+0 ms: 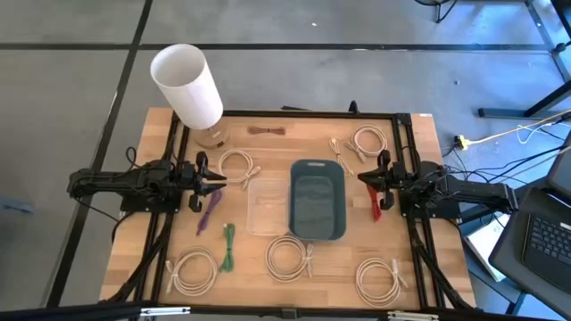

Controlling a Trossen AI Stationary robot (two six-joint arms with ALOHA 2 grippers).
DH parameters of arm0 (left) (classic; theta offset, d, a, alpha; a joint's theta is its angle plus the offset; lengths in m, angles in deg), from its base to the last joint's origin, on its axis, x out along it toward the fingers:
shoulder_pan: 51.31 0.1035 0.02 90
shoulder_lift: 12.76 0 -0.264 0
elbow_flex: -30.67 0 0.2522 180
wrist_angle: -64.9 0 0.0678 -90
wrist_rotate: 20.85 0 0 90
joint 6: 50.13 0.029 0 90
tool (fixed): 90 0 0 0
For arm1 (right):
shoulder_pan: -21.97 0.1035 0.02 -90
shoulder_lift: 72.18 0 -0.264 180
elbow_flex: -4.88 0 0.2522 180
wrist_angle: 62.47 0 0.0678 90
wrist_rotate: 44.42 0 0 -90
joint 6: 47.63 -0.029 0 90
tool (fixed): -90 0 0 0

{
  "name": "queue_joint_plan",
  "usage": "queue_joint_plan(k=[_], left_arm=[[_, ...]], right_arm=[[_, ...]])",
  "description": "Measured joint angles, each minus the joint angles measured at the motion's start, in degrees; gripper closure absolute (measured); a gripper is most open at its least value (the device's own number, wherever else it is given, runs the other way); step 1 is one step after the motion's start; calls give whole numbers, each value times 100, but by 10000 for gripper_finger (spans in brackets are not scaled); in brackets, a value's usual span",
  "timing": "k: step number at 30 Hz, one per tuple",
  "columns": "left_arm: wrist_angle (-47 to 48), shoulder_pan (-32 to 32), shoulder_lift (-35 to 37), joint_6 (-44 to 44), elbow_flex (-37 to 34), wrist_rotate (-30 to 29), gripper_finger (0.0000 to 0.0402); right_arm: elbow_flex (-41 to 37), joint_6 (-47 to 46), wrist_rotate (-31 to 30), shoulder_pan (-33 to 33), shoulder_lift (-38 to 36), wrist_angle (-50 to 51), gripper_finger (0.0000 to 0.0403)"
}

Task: Pick & Place USB Port

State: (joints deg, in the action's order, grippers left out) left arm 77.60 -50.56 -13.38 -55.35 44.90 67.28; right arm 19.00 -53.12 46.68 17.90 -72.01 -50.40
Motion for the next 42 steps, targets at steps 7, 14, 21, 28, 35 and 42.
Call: queue_joint_plan(k=[7, 14, 21, 28, 35, 42], left_arm=[[-2, -1, 0, 0, 2, 0, 313], [0, 0, 0, 0, 0, -1, 313], [0, 0, 0, 0, 0, 0, 313], [-19, 0, -2, 22, 1, -281, 313], [-418, 1, -2, -389, 0, -725, 313], [-1942, 81, -1, -1368, 0, -2531, 307]], right_arm=[[-2, 0, 0, -1, 0, 0, 368], [-1, 0, 0, 0, -2, 0, 368], [0, 0, 0, -1, -1, 0, 368], [0, -6, 0, -2, -1, -6, 368], [0, -379, -46, 0, 0, -412, 368], [0, -2046, -1373, -2, 4, -1609, 368]])
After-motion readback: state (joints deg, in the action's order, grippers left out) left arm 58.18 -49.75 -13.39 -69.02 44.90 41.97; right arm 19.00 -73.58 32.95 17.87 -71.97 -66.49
